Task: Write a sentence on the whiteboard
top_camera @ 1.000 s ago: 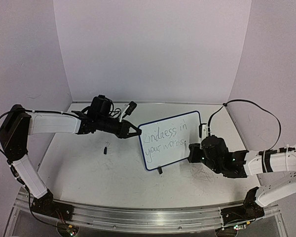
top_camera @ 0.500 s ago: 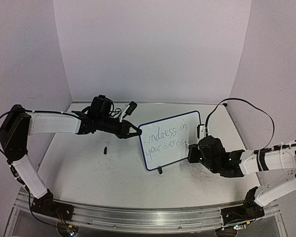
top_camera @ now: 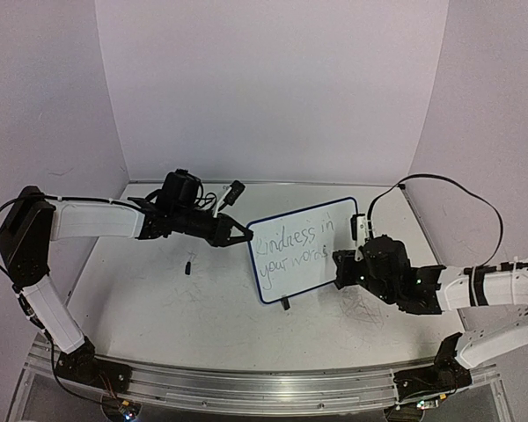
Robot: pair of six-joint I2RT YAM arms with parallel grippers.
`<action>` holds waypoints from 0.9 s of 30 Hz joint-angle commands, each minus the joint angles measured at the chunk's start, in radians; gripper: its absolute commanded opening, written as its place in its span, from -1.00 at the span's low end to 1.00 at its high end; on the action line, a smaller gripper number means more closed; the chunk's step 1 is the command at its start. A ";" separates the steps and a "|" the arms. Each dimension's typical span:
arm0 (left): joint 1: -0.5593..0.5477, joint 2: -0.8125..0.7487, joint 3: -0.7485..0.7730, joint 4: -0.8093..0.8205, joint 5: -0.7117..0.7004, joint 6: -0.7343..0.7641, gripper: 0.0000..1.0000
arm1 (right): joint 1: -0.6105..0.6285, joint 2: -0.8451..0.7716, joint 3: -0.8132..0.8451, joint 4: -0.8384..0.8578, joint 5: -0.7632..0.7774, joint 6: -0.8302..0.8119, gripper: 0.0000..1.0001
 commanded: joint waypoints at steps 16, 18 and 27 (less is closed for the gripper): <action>-0.008 -0.016 -0.012 -0.056 -0.057 0.065 -1.00 | -0.005 0.117 0.099 0.092 0.006 -0.047 -1.00; -0.008 -0.017 -0.014 -0.056 -0.057 0.066 -1.00 | -0.005 0.128 0.096 0.083 0.010 -0.038 -1.00; -0.010 -0.013 -0.010 -0.056 -0.054 0.066 -1.00 | -0.004 0.116 0.045 0.032 0.016 -0.004 -1.00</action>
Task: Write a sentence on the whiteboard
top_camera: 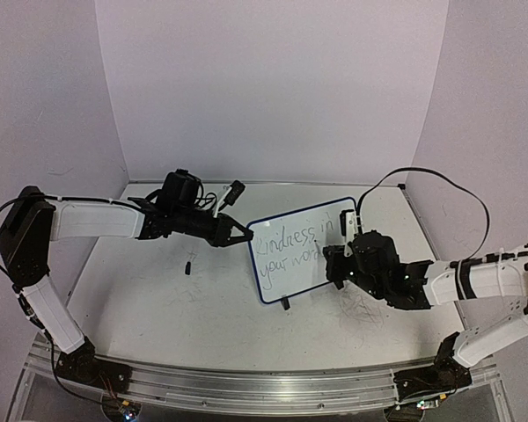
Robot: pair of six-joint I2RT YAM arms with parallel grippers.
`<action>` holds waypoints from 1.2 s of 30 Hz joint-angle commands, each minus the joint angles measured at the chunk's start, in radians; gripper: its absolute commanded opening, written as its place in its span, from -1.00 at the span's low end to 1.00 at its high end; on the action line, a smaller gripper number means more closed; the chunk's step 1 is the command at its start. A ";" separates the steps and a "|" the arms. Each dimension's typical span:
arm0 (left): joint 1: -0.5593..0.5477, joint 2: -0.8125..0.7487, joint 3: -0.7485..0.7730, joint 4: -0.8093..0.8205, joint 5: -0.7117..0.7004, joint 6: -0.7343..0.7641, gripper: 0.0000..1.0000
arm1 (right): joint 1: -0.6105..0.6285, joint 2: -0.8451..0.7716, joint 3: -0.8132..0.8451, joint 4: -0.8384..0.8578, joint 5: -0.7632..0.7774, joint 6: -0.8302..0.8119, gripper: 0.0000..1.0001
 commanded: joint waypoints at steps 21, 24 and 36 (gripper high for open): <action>-0.009 -0.016 -0.011 -0.058 -0.050 0.064 -1.00 | -0.002 -0.014 -0.102 -0.045 -0.013 0.085 -1.00; -0.009 -0.014 -0.010 -0.058 -0.051 0.064 -1.00 | -0.003 -0.020 -0.106 -0.045 -0.011 0.088 -1.00; -0.009 -0.018 0.010 -0.065 -0.081 0.066 -0.70 | -0.002 -0.351 -0.049 -0.188 0.014 0.056 -1.00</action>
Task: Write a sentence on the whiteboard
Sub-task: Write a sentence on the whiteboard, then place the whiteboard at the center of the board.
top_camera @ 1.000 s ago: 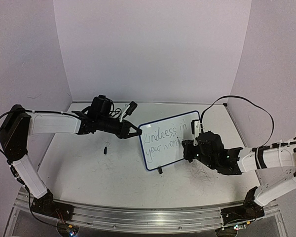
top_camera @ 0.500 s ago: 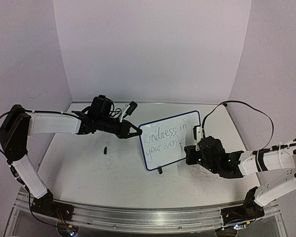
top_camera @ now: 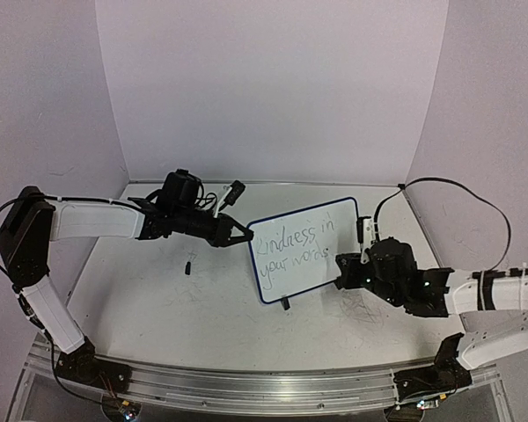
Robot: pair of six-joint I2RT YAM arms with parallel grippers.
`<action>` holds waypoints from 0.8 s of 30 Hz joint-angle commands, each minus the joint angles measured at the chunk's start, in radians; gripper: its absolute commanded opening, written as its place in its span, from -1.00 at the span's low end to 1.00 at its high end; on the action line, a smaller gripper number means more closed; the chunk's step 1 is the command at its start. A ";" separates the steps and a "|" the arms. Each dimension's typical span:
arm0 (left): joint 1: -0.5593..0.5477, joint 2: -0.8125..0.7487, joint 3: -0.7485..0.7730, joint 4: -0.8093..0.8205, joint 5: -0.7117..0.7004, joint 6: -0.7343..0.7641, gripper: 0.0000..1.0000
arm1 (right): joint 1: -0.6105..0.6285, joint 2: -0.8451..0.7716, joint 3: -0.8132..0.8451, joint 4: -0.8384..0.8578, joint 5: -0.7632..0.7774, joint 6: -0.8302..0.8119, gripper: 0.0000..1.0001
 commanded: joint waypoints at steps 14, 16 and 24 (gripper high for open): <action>-0.006 -0.184 0.037 -0.142 -0.200 0.055 0.07 | -0.002 -0.269 0.071 -0.159 0.133 -0.071 -1.00; -0.006 -0.225 0.005 -0.143 -0.229 0.032 0.13 | -0.002 -0.276 0.072 -0.159 0.133 -0.080 -1.00; 0.026 -0.381 -0.191 -0.183 -0.556 -0.240 0.53 | -0.002 -0.273 0.081 -0.159 0.116 -0.135 -1.00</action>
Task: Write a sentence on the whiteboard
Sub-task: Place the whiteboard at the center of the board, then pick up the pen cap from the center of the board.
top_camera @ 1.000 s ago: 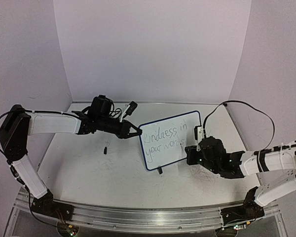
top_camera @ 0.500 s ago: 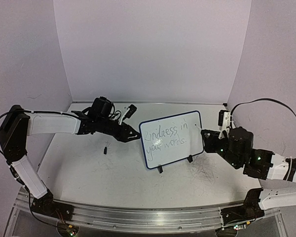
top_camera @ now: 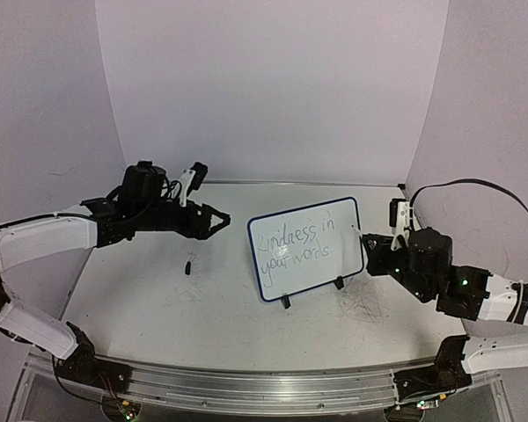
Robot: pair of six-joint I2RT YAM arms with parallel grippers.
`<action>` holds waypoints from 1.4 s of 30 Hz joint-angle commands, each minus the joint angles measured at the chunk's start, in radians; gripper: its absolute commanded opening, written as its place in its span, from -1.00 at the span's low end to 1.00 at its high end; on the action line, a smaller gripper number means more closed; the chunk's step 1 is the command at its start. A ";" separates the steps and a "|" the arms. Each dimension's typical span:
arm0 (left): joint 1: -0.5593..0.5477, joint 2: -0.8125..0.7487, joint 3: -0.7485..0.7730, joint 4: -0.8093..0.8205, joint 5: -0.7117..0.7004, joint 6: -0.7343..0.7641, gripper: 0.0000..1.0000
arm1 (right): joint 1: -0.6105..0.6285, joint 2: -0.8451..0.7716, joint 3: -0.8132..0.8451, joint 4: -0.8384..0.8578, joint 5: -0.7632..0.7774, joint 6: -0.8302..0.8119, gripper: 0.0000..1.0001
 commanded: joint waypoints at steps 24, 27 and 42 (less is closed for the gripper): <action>0.112 0.417 0.037 -0.232 -0.381 -0.246 -0.22 | -0.002 0.015 0.008 0.108 -0.120 -0.107 -1.00; 0.111 0.440 0.040 -0.234 -0.405 -0.234 -0.31 | -0.002 0.018 0.012 0.107 -0.117 -0.107 -1.00; 0.083 0.423 -0.041 -0.237 -0.468 -0.206 -0.84 | -0.002 0.035 0.044 0.094 -0.106 -0.109 -1.00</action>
